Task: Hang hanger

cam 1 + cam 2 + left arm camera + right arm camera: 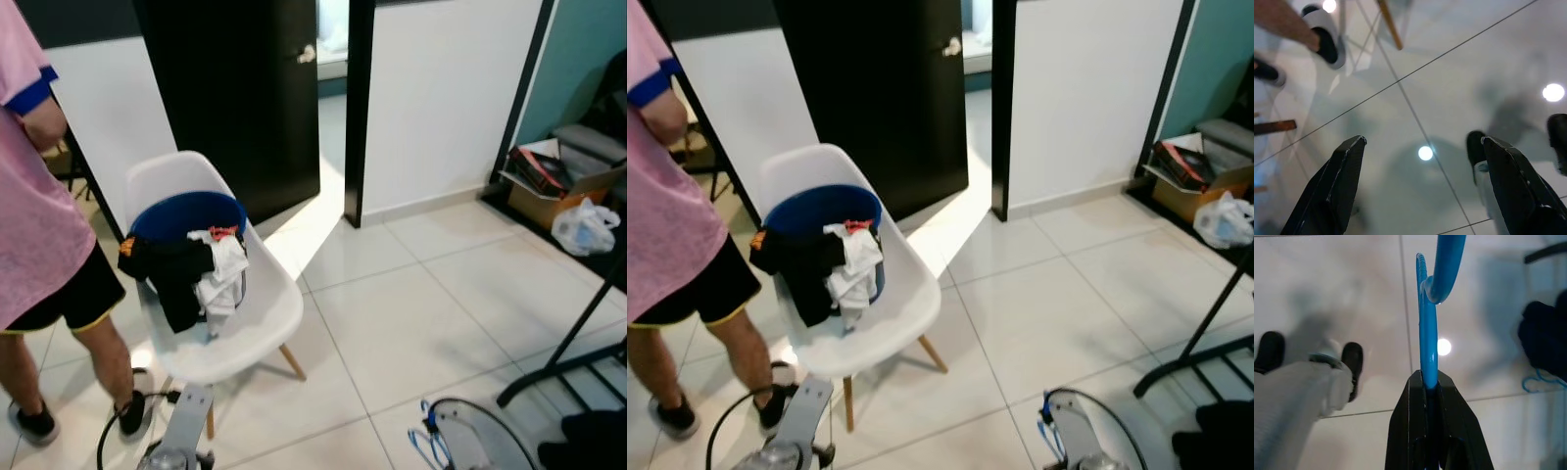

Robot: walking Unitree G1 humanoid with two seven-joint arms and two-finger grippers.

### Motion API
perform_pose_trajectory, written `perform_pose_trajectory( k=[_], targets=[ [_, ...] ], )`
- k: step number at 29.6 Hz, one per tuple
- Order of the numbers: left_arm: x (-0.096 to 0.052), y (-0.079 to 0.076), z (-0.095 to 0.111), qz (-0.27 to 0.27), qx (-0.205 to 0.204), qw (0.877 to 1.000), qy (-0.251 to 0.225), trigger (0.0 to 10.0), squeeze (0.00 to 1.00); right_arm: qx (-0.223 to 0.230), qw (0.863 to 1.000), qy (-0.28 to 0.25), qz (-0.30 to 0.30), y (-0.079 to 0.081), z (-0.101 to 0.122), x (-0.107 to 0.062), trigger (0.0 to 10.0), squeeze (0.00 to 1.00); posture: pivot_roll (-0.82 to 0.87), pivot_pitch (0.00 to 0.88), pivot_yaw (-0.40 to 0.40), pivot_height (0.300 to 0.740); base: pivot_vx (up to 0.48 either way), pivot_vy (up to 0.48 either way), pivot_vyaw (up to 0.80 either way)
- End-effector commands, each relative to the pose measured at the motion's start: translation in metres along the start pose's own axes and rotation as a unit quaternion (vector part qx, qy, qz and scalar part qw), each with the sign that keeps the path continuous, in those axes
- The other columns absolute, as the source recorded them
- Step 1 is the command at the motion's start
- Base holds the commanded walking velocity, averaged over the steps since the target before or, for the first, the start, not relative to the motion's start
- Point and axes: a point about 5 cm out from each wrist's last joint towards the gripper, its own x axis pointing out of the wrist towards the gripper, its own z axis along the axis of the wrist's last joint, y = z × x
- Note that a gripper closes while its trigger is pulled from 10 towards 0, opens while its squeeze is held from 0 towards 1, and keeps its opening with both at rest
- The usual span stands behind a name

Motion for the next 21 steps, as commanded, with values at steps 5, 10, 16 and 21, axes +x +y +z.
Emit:
perform_pose_trajectory(
  k=[5, 10, 16, 21],
  targets=[
    [0.0, 0.004, 0.001, 0.01, -0.011, 1.0, -0.015, 10.0, 0.0, -0.011, 1.0, -0.006, 0.008, 0.005, 0.004, 0.001, 10.0, 0.0, -0.06, 0.0, -0.002, 0.74, 0.103, 0.0, 0.0],
    [-0.001, 0.005, 0.002, 0.014, -0.036, 0.999, -0.037, 10.0, 0.0, -0.006, 1.0, -0.01, 0.004, 0.005, 0.004, 0.001, 10.0, 0.0, -0.07, 0.0, 0.003, 0.74, 0.299, 0.0, 0.0],
    [-0.003, 0.004, 0.009, 0.013, -0.063, 0.993, -0.096, 10.0, 0.0, 0.001, 1.0, -0.01, -0.003, 0.004, 0.003, 0.001, 10.0, 0.0, -0.06, 0.0, -0.009, 0.74, 0.312, 0.0, 0.0],
    [-0.009, 0.015, 0.045, 0.002, -0.066, 0.975, -0.214, 10.0, 0.0, -0.008, 1.0, 0.001, -0.011, 0.002, 0.0, 0.0, 10.0, 0.0, -0.05, 0.0, -0.027, 0.74, 0.301, 0.0, 0.0]
  ],
)
